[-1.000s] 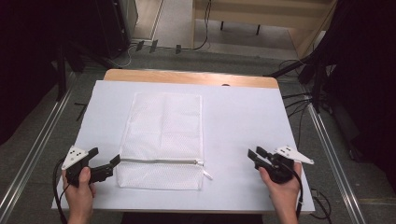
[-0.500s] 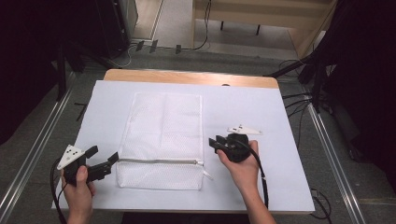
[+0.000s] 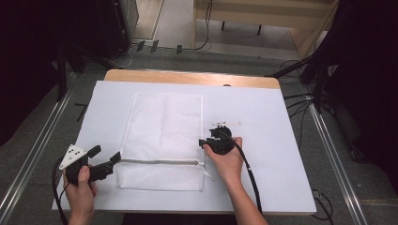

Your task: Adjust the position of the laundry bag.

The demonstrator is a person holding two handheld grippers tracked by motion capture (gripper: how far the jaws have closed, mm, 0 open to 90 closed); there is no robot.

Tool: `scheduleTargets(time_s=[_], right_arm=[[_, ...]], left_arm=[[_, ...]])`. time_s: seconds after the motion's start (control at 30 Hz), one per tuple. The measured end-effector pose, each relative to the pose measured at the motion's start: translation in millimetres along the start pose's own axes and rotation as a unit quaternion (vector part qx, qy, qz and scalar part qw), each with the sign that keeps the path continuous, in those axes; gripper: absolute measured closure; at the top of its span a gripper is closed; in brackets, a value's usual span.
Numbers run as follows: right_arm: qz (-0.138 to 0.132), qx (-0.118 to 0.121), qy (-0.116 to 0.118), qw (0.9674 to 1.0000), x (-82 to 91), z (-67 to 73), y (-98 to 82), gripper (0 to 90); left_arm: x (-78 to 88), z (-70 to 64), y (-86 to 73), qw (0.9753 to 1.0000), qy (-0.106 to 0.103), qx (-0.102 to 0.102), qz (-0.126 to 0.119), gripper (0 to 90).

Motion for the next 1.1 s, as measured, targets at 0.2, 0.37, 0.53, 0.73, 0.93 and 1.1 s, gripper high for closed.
scheduleTargets(time_s=[0.2, 0.37, 0.53, 0.73, 0.93, 1.1], right_arm=[[0.023, -0.007, 0.001, 0.9997, -0.3, 1.3, -5.2, 60.7], [0.038, -0.004, 0.018, 0.9991, -2.6, 7.9, -9.4, 63.9], [0.032, 0.007, -0.021, 0.9993, -3.6, 14.6, -12.3, 68.9], [0.018, 0.055, -0.065, 0.9962, -5.4, 18.3, -15.5, 90.0], [0.008, 0.052, -0.052, 0.9972, -0.5, 10.3, -18.0, 90.0], [-0.001, 0.044, -0.060, 0.9973, 11.4, -5.4, -20.1, 90.0]], left_arm=[[-0.4, -0.3, 0.2, 1.0000, 0.000, 0.001, 0.000, 15.4], [-1.0, -0.7, -0.3, 1.0000, 0.000, 0.001, 0.004, 15.5], [-2.6, -2.7, -0.8, 1.0000, 0.000, 0.000, 0.007, 15.5], [-5.4, -6.2, -2.0, 0.9999, -0.002, -0.007, 0.014, 15.7], [-4.0, -4.4, -2.2, 0.9999, -0.003, -0.003, 0.013, 15.7], [-4.5, -3.8, -2.2, 0.9999, -0.008, 0.000, 0.011, 15.7]])
Point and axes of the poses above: each handheld gripper's, and its own axes: x roughly backward along the jaws, y roughly out of its top, z roughly to its left, the point moved 5 cm from there along -x, roughly forward along the jaws
